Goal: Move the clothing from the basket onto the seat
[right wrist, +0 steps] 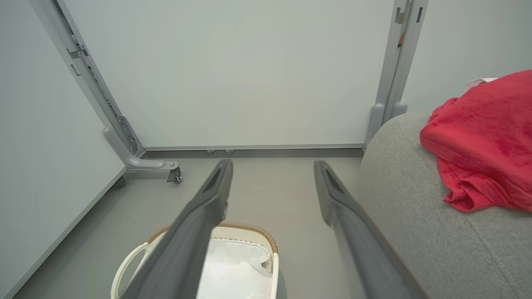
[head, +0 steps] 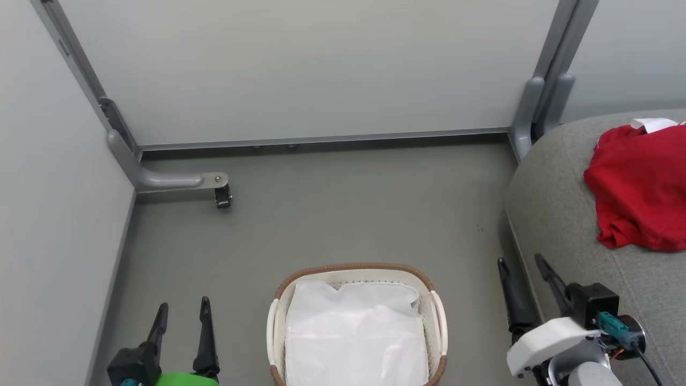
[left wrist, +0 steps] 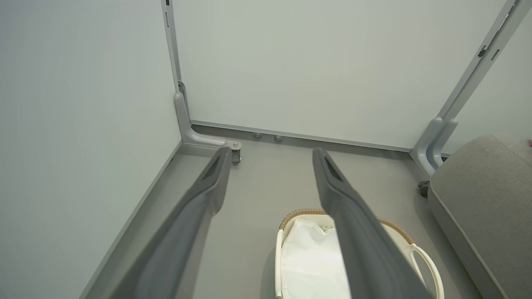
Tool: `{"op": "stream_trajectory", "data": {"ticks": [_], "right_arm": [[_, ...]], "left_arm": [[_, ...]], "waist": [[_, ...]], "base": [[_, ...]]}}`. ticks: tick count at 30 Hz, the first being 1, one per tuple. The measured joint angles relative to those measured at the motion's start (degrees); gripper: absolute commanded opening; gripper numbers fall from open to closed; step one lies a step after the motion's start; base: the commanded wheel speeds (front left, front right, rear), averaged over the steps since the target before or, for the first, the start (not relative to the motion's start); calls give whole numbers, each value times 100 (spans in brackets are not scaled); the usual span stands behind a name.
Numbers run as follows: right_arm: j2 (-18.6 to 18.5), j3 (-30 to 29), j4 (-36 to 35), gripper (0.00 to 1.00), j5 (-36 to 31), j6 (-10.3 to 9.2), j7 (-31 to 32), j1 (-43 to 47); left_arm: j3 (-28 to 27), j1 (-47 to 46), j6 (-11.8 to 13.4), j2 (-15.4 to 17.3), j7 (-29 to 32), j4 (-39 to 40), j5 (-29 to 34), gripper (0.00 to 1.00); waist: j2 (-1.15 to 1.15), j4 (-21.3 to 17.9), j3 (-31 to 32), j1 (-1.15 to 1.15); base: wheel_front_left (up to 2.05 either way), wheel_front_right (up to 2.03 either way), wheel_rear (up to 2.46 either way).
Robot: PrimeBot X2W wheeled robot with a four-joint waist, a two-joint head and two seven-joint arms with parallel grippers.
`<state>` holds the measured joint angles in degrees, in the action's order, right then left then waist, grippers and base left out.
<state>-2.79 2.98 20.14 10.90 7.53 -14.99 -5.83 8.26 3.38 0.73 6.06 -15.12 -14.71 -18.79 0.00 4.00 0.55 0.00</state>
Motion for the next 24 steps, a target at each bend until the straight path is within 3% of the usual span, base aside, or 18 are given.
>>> {"op": "stream_trajectory", "data": {"ticks": [24], "right_arm": [[1, -64, -189, 100, 47, 0, 0, 292]], "left_arm": [[-388, 159, -275, -241, 0, -102, 171, 100]], "waist": [[0, -104, 88, 0]], "base": [[0, 0, 0]]}}
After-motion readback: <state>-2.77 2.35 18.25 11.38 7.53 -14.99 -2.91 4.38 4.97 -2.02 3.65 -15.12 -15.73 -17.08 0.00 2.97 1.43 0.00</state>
